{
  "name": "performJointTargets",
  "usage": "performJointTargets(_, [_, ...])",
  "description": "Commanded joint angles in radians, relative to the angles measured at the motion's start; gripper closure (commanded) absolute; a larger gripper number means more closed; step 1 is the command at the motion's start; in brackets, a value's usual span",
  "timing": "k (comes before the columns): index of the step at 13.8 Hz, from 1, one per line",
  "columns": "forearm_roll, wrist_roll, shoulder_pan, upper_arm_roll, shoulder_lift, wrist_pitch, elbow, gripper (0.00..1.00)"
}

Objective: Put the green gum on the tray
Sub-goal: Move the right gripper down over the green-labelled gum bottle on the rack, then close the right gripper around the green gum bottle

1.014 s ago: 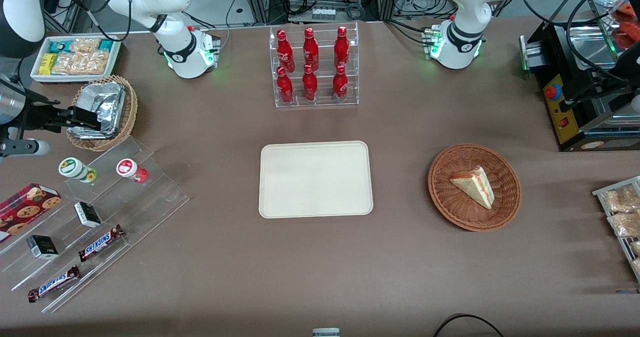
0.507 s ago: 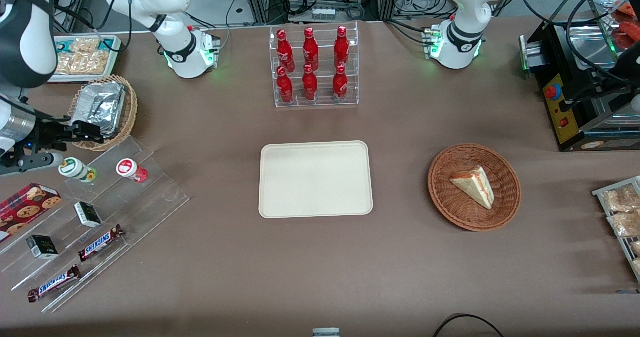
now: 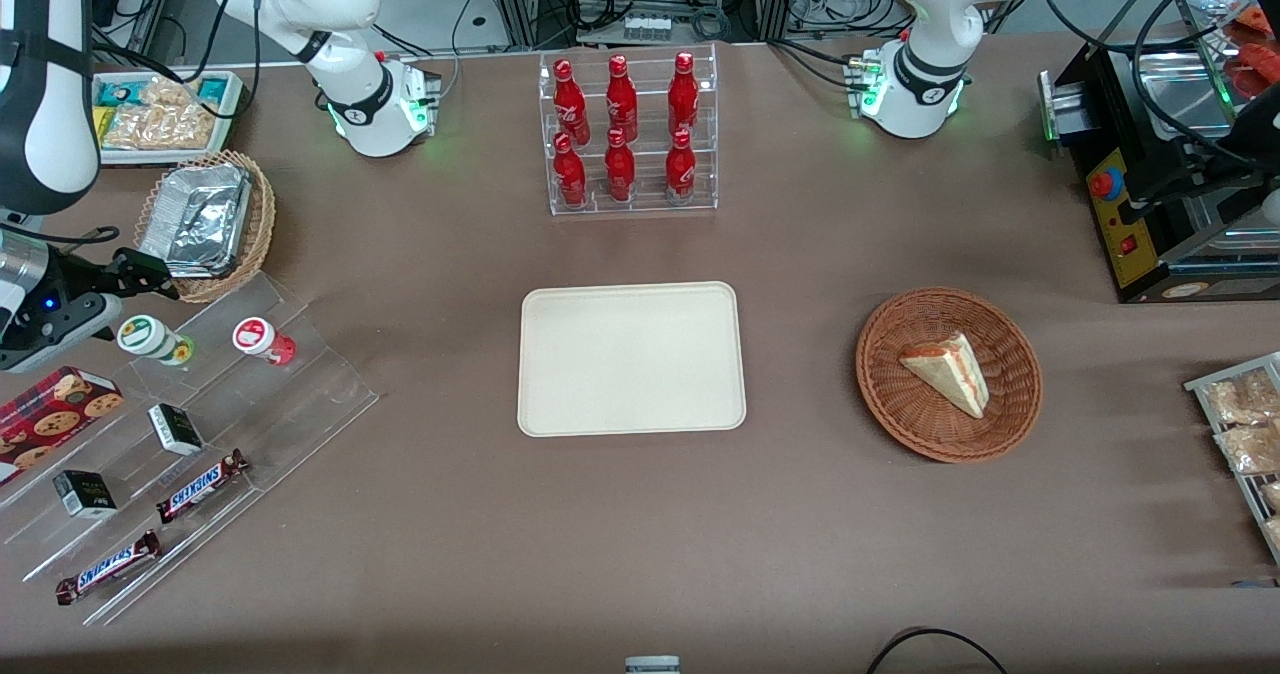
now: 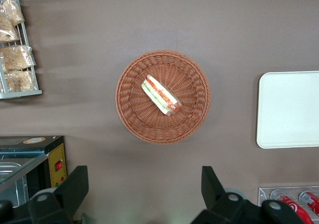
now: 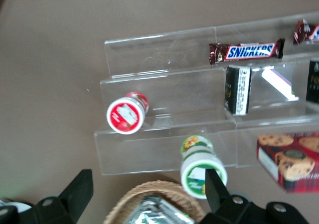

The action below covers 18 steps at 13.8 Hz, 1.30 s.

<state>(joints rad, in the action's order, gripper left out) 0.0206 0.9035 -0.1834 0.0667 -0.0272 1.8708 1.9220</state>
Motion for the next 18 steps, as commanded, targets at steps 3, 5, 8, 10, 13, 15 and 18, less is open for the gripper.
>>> performJointTargets(3, [0.010, 0.165, -0.057, -0.005, 0.012, 0.123, 0.075, 0.00])
performJointTargets(5, [0.010, 0.199, -0.080, -0.005, 0.004, 0.159, 0.092, 0.00])
performJointTargets(8, [0.001, 0.245, -0.116, -0.005, -0.016, 0.214, 0.109, 0.00])
performJointTargets(10, [-0.002, 0.247, -0.129, -0.005, -0.033, 0.226, 0.109, 0.00])
performJointTargets(13, [-0.004, 0.247, -0.139, -0.007, -0.046, 0.248, 0.121, 0.00])
performJointTargets(15, [-0.014, 0.247, -0.139, -0.005, -0.046, 0.268, 0.144, 0.00])
performJointTargets(18, [-0.021, 0.239, -0.139, -0.005, -0.048, 0.295, 0.175, 0.00])
